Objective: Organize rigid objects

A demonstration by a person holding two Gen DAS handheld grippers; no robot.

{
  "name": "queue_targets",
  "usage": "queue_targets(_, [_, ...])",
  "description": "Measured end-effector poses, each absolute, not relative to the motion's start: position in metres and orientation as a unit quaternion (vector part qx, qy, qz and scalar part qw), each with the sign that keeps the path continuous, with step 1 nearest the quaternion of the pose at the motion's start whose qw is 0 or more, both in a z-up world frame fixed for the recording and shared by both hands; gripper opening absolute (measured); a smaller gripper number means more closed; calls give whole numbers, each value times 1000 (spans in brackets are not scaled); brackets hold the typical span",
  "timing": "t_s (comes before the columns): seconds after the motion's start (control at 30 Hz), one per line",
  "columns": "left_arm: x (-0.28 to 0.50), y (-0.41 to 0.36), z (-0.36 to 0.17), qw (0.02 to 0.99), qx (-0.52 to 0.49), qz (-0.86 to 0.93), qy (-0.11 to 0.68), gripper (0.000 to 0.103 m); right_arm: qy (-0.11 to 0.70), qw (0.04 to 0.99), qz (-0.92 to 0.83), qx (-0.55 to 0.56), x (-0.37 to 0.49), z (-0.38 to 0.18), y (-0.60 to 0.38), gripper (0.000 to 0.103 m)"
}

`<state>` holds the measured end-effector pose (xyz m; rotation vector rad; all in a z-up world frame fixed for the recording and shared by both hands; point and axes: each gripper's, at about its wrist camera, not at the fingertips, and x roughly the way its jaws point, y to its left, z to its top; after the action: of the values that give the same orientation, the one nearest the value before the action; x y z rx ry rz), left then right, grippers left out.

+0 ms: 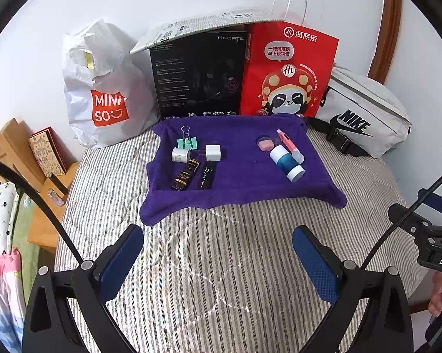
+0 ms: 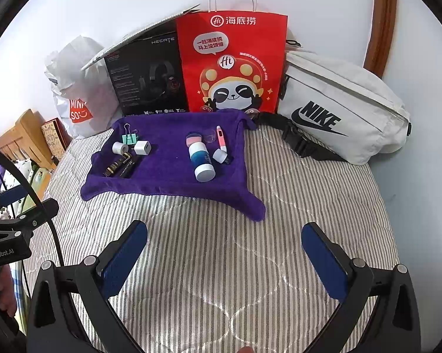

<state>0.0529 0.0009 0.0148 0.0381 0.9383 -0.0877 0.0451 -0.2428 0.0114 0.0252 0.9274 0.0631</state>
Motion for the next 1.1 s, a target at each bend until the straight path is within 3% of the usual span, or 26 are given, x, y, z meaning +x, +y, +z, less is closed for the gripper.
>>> queue_targets(1.1, [54, 3, 15, 889, 19, -43, 455, 102, 447, 894, 26, 10, 44, 10, -246, 103])
